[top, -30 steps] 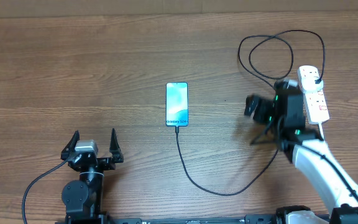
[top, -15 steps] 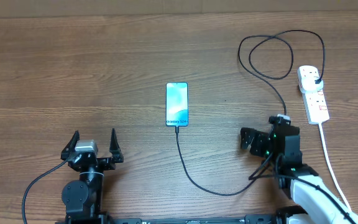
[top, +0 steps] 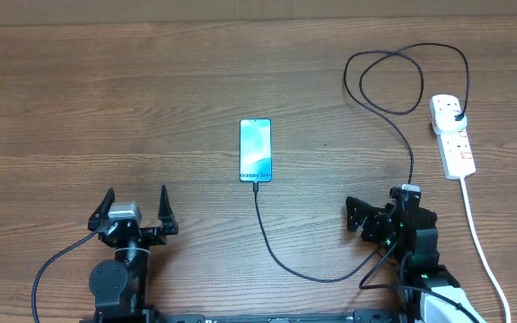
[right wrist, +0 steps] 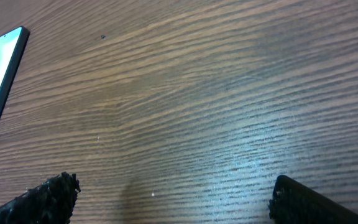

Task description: Plug charger to phone and switch on socket

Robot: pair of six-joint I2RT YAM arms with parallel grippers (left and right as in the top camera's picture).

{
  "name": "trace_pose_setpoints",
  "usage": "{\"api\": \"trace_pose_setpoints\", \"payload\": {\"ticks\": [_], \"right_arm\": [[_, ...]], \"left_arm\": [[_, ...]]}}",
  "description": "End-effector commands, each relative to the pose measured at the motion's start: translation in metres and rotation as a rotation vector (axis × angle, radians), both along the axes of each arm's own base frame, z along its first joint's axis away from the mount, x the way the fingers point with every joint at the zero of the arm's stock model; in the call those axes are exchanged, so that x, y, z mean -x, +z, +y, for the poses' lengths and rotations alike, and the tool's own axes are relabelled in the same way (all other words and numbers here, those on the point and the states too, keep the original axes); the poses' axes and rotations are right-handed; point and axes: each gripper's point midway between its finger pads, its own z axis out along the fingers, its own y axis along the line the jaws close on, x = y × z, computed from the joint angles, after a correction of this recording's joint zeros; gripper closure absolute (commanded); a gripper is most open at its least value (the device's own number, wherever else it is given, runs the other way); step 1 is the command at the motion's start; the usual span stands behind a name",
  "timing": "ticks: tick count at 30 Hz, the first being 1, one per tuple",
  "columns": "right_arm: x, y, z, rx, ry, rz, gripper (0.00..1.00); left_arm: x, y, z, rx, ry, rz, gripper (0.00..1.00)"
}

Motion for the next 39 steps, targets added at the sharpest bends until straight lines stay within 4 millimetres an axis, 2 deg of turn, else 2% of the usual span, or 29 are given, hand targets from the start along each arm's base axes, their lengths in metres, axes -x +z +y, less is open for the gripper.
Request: {"api": "trace_pose_setpoints", "payload": {"ticks": [1,7,12,16,20,30,39], "right_arm": [[0.004,0.002,-0.001,-0.001,-0.003,-0.021,0.00],[0.014,0.014,-0.004,0.004,-0.012,-0.046,0.00],[0.003,0.063,-0.004,0.048,0.024,-0.273,0.00],[0.005,0.106,0.017,0.174,0.223,-0.511,0.00],[0.007,0.130,0.016,0.232,0.236,-0.628,0.00],[0.013,0.161,0.016,0.238,0.217,-0.763,0.00],[0.013,0.161,0.016,0.238,0.217,-0.764,0.00]], "left_arm": [[0.000,0.000,-0.001,-0.015,-0.001,-0.002,0.00],[0.000,0.000,-0.001,-0.015,-0.001,-0.002,0.01],[0.000,0.000,-0.001,-0.015,-0.001,-0.002,0.00],[0.000,0.000,-0.001,-0.015,-0.001,-0.002,0.00],[0.000,0.000,-0.001,-0.015,-0.001,-0.002,0.00],[0.000,0.000,-0.001,-0.015,-0.001,-0.002,0.00],[0.000,0.000,-0.001,-0.015,-0.001,-0.002,0.00]]}}
